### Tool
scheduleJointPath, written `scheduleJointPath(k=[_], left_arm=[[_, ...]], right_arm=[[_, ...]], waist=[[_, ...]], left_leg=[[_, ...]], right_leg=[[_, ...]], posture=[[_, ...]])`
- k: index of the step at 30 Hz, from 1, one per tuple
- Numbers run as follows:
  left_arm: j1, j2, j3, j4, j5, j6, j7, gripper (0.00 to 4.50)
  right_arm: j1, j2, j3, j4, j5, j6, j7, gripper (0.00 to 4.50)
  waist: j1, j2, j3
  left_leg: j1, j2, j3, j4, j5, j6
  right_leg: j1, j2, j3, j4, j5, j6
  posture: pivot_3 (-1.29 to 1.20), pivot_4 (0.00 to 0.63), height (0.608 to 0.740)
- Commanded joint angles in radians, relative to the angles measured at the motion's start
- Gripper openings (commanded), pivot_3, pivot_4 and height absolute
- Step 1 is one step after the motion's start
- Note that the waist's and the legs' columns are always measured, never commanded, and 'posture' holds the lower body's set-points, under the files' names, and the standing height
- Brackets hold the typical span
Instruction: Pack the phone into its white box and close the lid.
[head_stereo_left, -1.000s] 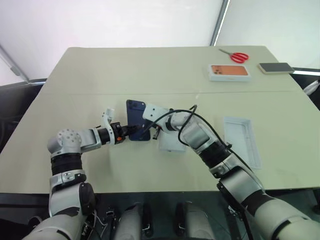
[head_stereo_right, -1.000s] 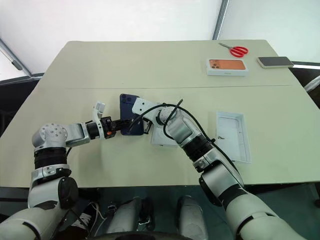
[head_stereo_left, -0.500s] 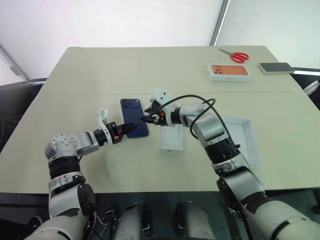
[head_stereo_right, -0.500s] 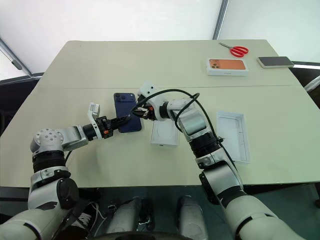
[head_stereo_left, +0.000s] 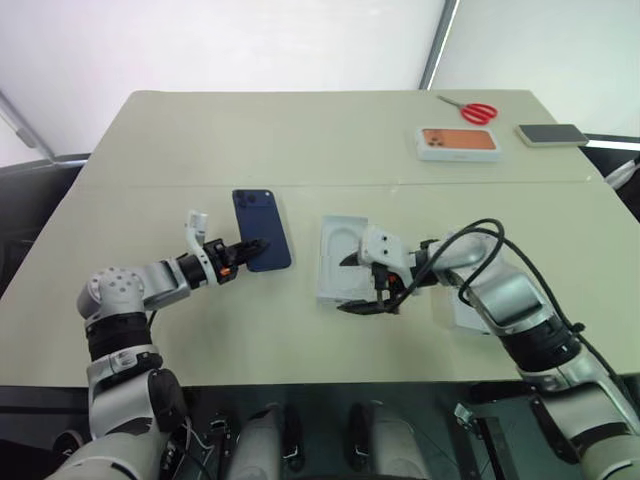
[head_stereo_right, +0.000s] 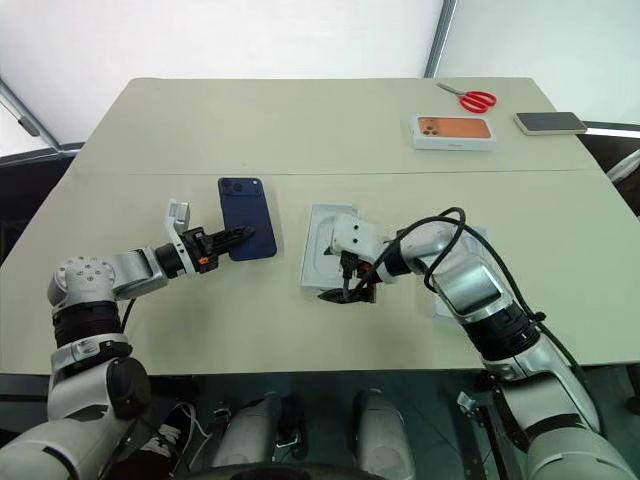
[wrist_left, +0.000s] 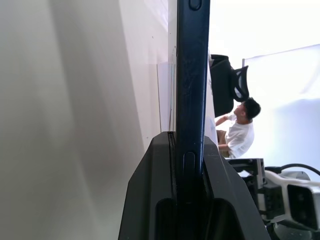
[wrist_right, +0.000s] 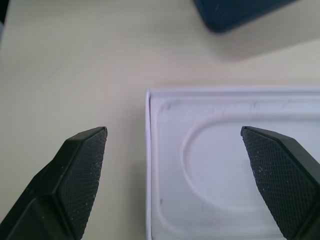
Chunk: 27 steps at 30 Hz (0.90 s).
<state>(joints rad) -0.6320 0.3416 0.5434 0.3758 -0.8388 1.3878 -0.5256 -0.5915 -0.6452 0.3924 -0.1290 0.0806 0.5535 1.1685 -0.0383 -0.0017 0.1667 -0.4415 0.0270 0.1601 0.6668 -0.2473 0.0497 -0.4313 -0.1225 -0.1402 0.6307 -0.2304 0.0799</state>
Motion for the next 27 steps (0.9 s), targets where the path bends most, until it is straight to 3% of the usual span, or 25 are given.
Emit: scheduleJointPath(k=[1,3,5,7,9,15,19,27], left_arm=[[-0.006,0.002,-0.006,-0.041,-0.036,-0.015,-0.027,0.0],[-0.004,0.002,-0.019,-0.051,-0.034,-0.02,-0.029,0.0],[-0.004,0.0,-0.024,-0.057,-0.036,-0.019,-0.025,0.0],[-0.003,-0.002,-0.025,-0.066,-0.04,-0.013,-0.022,0.0],[0.002,-0.005,-0.026,-0.076,-0.042,-0.009,-0.02,0.0],[0.014,-0.021,-0.023,-0.099,-0.045,0.005,-0.002,0.0],[0.015,-0.026,-0.024,-0.106,-0.045,0.003,0.003,0.0],[0.012,-0.027,-0.021,-0.112,-0.05,0.014,0.011,0.0]], right_arm=[[-0.002,0.007,0.004,-0.016,-0.015,-0.023,-0.022,4.47],[-0.003,0.01,0.01,-0.016,-0.012,-0.025,-0.017,4.47],[-0.008,0.015,0.019,0.005,-0.033,-0.036,-0.033,3.97],[-0.006,0.013,0.026,0.019,-0.046,-0.05,-0.04,3.19],[-0.005,0.016,0.027,0.024,-0.05,-0.057,-0.045,2.13],[-0.003,0.032,0.034,0.038,-0.065,-0.06,-0.056,2.13],[-0.002,0.035,0.037,0.043,-0.073,-0.065,-0.056,0.76],[0.007,0.043,0.051,0.049,-0.099,-0.072,-0.065,0.76]], waist=[[0.0,-0.001,0.001],[0.002,-0.001,0.001],[0.003,-0.002,0.001],[0.006,-0.002,0.002],[0.01,-0.002,0.002],[0.023,-0.003,0.002],[0.024,-0.003,0.002],[0.024,-0.003,0.002]], left_leg=[[0.0,0.0,0.0,0.0,0.0,0.0],[0.0,0.0,0.0,0.0,0.0,0.0],[0.0,0.0,0.0,0.0,0.0,0.0],[0.0,0.0,0.0,0.0,0.0,0.0],[0.0,0.0,0.0,0.0,0.0,0.0],[0.0,0.0,0.0,0.0,0.0,0.0],[0.0,0.0,0.0,0.001,0.0,0.0],[0.0,0.0,0.0,0.001,0.0,0.0]], right_leg=[[0.0,0.0,0.0,0.0,0.0,0.0],[0.0,0.0,0.0,0.0,0.0,0.0],[0.0,0.0,0.0,0.0,0.0,0.0],[0.0,-0.001,0.0,0.0,0.0,0.0],[0.0,-0.001,0.0,0.0,0.0,0.0],[0.0,-0.001,0.0,0.0,0.001,-0.001],[0.0,-0.001,-0.001,0.0,0.001,-0.001],[0.0,-0.001,-0.001,0.0,0.001,-0.001]], posture=[[0.0,0.15,0.738],[0.0,0.15,0.738],[0.0,0.15,0.738],[0.0,0.15,0.738],[0.0,0.15,0.738],[0.0,0.15,0.738],[0.0,0.15,0.738],[0.0,0.15,0.738]])
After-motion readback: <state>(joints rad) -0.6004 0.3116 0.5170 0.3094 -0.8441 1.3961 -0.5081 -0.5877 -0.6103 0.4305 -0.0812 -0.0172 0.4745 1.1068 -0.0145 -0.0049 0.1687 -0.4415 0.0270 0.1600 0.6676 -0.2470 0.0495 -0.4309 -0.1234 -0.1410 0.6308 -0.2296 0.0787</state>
